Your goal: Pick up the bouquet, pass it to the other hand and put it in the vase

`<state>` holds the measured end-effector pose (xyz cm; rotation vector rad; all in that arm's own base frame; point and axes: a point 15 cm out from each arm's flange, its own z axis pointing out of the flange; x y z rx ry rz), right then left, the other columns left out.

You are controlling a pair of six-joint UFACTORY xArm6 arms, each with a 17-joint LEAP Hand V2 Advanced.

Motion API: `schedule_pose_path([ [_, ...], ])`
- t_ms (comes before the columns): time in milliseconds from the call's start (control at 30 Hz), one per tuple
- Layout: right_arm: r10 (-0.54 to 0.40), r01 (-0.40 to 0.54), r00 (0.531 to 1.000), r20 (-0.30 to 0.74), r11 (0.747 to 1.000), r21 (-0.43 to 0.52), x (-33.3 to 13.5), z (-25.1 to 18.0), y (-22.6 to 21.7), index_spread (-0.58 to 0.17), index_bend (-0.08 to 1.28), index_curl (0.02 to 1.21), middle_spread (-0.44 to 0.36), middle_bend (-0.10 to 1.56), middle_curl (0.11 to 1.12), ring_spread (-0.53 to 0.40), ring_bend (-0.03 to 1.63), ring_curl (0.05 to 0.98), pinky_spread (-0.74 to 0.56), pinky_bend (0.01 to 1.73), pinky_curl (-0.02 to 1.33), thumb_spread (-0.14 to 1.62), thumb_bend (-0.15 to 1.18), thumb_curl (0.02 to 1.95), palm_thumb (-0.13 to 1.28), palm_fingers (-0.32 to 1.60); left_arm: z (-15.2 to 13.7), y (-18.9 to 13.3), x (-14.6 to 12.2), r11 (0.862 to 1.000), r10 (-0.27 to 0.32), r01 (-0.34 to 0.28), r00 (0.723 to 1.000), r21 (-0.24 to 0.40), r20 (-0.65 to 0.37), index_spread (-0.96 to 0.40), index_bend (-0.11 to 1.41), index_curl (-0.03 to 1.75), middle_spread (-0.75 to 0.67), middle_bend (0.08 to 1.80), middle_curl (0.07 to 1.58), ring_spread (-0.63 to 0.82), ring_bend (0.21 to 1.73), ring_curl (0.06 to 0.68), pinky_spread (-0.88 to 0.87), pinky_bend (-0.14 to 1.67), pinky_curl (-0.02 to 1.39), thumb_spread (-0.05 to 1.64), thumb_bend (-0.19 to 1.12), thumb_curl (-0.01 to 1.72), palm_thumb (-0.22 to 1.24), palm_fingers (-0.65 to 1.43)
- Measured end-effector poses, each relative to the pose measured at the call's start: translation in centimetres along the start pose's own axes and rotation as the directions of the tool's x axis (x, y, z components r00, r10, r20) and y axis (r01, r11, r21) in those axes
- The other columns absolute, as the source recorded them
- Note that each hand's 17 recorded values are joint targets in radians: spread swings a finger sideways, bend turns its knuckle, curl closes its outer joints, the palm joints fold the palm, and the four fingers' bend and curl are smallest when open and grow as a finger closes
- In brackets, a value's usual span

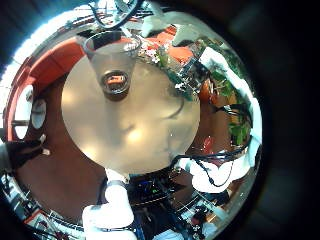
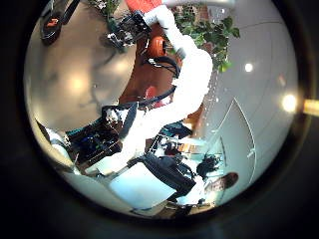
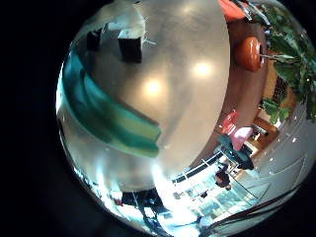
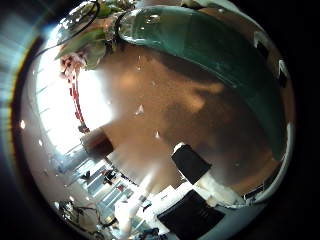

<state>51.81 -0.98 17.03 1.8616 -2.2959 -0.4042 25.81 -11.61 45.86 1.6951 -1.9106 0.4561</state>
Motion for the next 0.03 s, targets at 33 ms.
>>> schedule_pose_path([
  [33, 0.000, 0.000, 1.000, 0.000, 1.000, 0.000, 0.00, 0.00, 0.00, -0.441, 0.29, 0.46, -0.005, 0.37, 0.43, 0.181, 0.53, 0.309, 0.44, 0.59, 0.43, 1.09, -0.02, 0.54, 0.58, 0.08, 0.03, -0.04, -0.09, 1.000, -0.002, 0.002, 1.000, 0.004, -0.003, 0.18, 0.19, 0.39, 0.41, 0.20, 0.34, 0.58, 0.46, 0.202, 0.53, 0.18, 0.25, 1.09, -0.02, 0.33, 0.41, 0.14],
])
